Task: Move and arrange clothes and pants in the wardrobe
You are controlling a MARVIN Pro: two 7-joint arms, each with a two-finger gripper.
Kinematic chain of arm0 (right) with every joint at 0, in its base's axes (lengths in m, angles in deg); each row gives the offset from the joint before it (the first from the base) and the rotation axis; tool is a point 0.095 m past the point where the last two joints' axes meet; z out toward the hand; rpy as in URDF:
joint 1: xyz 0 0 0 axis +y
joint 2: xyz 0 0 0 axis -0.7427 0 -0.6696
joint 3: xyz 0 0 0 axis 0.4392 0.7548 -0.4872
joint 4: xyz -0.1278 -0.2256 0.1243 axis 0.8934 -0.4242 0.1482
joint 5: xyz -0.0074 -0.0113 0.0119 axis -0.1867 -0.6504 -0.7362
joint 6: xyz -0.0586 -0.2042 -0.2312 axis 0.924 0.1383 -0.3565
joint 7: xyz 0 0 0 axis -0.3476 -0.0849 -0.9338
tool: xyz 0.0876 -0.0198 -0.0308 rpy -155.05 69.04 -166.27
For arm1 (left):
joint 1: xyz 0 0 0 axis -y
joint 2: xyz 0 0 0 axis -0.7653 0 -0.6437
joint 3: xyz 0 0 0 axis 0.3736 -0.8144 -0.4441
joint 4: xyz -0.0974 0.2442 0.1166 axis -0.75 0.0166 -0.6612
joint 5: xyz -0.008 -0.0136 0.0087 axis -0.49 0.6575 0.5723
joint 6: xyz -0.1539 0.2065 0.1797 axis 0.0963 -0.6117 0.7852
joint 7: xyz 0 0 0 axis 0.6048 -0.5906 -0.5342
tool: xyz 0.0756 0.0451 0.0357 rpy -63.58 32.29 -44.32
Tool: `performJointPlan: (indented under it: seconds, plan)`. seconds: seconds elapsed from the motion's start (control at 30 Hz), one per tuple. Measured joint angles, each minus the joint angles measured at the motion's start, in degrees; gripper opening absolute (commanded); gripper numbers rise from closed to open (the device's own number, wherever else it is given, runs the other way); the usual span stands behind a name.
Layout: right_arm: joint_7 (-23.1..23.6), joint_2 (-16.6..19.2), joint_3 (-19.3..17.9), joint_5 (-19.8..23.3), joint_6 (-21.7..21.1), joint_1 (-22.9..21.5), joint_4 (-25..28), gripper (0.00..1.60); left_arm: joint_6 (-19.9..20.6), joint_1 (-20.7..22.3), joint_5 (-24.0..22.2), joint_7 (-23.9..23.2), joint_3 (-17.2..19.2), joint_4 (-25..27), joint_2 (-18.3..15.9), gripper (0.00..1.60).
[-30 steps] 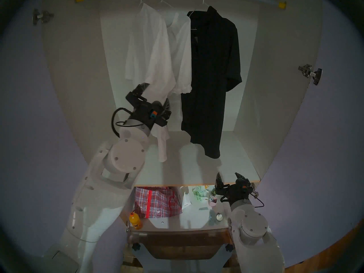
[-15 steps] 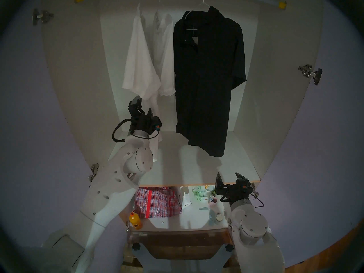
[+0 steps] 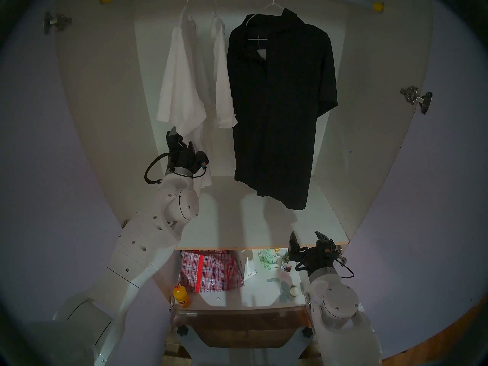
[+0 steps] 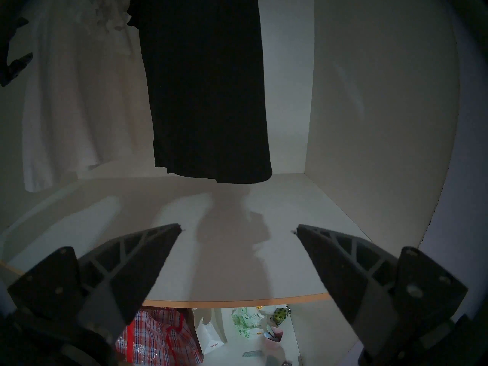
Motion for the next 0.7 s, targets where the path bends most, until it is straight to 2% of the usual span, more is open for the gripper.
performJointPlan:
  seconds: [0.23, 0.5, 0.6, 0.7]
  plan:
    - [0.01, 0.00, -0.02, -0.02, 0.00, 0.00, 0.01, 1.60, -0.39, -1.93, -0.02, -0.03, 1.23, 1.46, -3.02, 1.60]
    - [0.01, -0.02, -0.02, -0.02, 0.00, 0.00, 0.01, 1.60, -0.22, -2.58, 0.73, 1.62, 2.00, 1.56, -4.59, 1.60]
    - [0.02, -0.02, -0.02, -0.02, 0.00, -0.01, 0.00, 1.60, -0.13, -1.69, 2.47, 3.54, 1.37, -0.65, -5.15, 1.60]
    - [0.02, -0.02, -0.02, -0.02, 0.00, 0.00, 0.00, 1.60, -0.29, 1.55, 3.61, 5.33, 0.33, -7.04, -4.66, 1.60]
